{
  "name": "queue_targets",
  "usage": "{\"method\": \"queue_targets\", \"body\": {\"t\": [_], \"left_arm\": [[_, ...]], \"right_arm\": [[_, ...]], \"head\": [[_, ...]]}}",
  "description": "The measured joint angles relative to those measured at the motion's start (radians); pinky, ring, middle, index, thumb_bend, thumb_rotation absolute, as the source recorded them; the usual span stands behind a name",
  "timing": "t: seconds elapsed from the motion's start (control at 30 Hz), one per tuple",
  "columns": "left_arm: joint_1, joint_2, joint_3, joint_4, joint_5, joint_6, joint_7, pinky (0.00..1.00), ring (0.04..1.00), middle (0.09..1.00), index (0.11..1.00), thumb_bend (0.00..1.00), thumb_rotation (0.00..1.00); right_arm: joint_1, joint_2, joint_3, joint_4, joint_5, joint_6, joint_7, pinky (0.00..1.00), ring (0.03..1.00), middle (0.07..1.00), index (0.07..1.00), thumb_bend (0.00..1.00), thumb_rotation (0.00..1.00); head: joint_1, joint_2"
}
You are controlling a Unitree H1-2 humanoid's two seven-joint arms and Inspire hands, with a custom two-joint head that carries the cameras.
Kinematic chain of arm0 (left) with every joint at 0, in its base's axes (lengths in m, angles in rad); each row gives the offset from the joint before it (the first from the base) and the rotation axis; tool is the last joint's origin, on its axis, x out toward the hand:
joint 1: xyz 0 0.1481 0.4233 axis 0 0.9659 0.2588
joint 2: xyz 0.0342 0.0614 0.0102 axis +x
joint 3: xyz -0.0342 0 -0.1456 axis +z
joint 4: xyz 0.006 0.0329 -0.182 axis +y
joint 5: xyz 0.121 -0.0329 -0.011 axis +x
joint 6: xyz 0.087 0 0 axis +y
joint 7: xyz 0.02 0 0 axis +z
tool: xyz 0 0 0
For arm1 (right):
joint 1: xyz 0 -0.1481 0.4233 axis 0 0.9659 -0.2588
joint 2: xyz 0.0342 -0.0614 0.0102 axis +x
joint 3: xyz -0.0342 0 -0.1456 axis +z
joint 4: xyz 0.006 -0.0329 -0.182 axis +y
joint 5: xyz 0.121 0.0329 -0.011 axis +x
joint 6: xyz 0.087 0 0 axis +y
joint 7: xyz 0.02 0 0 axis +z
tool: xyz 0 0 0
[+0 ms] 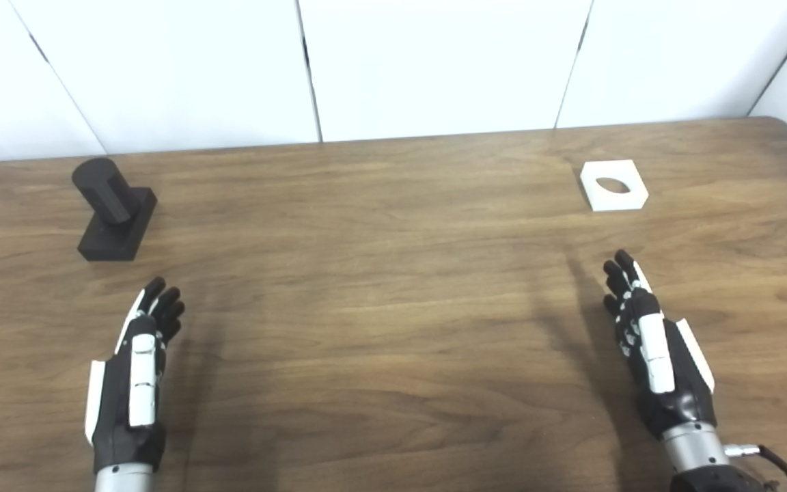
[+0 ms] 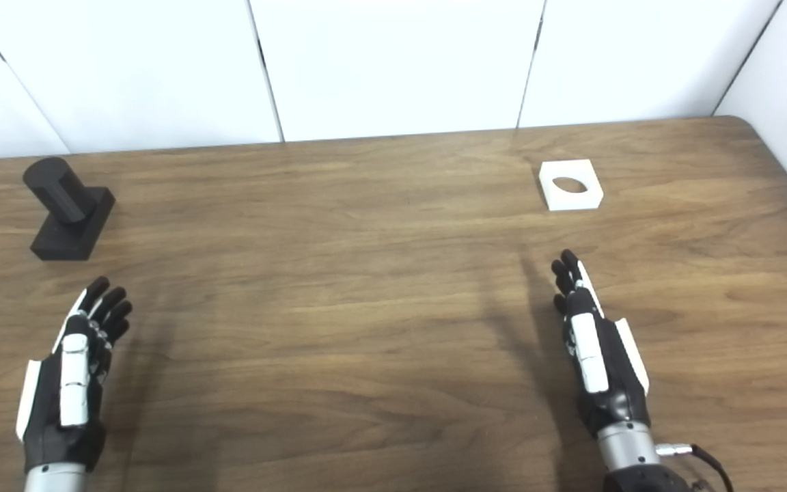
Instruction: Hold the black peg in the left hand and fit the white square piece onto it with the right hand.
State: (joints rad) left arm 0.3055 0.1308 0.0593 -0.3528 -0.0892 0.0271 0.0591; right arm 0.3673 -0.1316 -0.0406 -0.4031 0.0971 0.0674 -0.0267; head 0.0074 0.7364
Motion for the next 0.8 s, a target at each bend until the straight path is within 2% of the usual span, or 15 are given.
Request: {"method": "queue_targets", "body": {"t": [0.13,0.2,0.23,0.27,0.4,0.53,0.7,0.8], "left_arm": [[0.0,-0.001,-0.007,0.008,0.011,-0.011,0.0,0.9,0.888,0.902,0.92,0.52,0.93],[0.002,-0.002,-0.014,0.015,0.022,-0.017,0.0,0.89,0.893,0.905,0.923,0.49,0.94],[0.004,-0.002,-0.017,0.02,0.028,-0.026,0.001,0.89,0.894,0.904,0.922,0.47,0.94],[0.005,-0.004,-0.021,0.026,0.033,-0.04,0.001,0.88,0.895,0.9,0.919,0.46,0.94],[0.009,-0.008,-0.032,0.035,0.045,-0.047,0.008,0.89,0.903,0.892,0.91,0.49,0.91],[0.013,-0.011,-0.044,0.053,0.047,-0.064,0.016,0.91,0.908,0.902,0.928,0.53,0.93],[0.015,-0.011,-0.06,0.068,0.049,-0.093,0.022,0.93,0.898,0.903,0.934,0.5,0.92],[0.016,-0.011,-0.065,0.07,0.053,-0.1,0.027,0.94,0.903,0.906,0.936,0.51,0.92]], "right_arm": [[0.0,0.0,-0.002,0.018,0.007,-0.022,0.002,1.0,1.0,0.983,0.998,0.57,1.0],[0.001,-0.001,-0.005,0.024,0.016,-0.032,0.006,1.0,1.0,0.991,1.0,0.56,1.0],[0.001,-0.001,-0.007,0.028,0.021,-0.037,0.009,1.0,1.0,0.994,1.0,0.56,1.0],[0.001,-0.002,-0.007,0.03,0.025,-0.041,0.012,1.0,1.0,0.997,1.0,0.55,1.0],[0.001,-0.005,-0.013,0.048,0.039,-0.067,0.03,1.0,1.0,1.0,1.0,0.54,1.0],[0.001,-0.007,-0.018,0.052,0.05,-0.072,0.038,1.0,1.0,1.0,1.0,0.55,1.0],[0.002,-0.007,-0.02,0.052,0.055,-0.073,0.041,1.0,1.0,1.0,1.0,0.58,1.0],[0.003,-0.007,-0.02,0.055,0.063,-0.078,0.043,1.0,1.0,1.0,1.0,0.61,1.0]], "head": [[0.078,-0.048],[0.078,-0.048],[0.101,-0.064],[0.102,-0.065],[0.177,-0.118],[0.201,-0.135],[0.215,-0.147],[0.201,-0.175]]}}
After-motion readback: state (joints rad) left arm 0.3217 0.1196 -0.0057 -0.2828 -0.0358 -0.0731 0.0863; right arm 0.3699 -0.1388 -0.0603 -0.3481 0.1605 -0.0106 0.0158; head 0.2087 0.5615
